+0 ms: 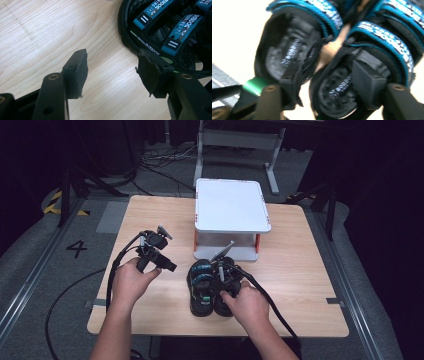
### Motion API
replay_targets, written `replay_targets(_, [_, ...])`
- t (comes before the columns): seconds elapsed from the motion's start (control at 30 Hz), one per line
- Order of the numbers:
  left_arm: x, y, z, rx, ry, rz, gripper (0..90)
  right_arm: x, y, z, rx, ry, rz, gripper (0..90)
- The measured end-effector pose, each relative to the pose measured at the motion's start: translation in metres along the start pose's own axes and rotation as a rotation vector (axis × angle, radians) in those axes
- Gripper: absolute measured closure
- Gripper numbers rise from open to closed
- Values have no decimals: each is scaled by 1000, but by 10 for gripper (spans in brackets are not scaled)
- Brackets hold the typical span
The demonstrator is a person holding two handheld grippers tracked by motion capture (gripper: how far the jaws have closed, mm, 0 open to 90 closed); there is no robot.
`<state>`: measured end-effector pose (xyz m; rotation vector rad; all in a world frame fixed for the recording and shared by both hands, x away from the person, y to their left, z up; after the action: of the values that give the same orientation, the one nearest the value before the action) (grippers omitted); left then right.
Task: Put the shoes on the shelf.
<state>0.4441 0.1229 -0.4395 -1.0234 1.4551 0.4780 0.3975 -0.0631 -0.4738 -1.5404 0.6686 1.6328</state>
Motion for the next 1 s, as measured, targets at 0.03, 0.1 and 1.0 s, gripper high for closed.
replay_targets(0.03, [-1,1,1,-10,1,-1,415,-1,-1,1,-7,-3,-3,439])
replay_targets(0.1, [-1,2,2,-16,-1,-2,416,-4,-5,2,3,-20,-22,429])
replay_targets(1.0, [5,21,-1,-21,0,33,413,15,-6,3,-44,65,22,775])
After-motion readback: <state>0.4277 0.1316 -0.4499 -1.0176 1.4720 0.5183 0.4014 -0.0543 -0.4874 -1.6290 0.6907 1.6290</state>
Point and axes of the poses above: each handheld gripper's, and its own axes: x roughly forward along the jaws, y roughly out of its underside, z roughly to its left, the point moved 9 cm from there along x, roughly forward along the jaws, and after that the axes turned 5 degrees about z, right-handed, at the moved point
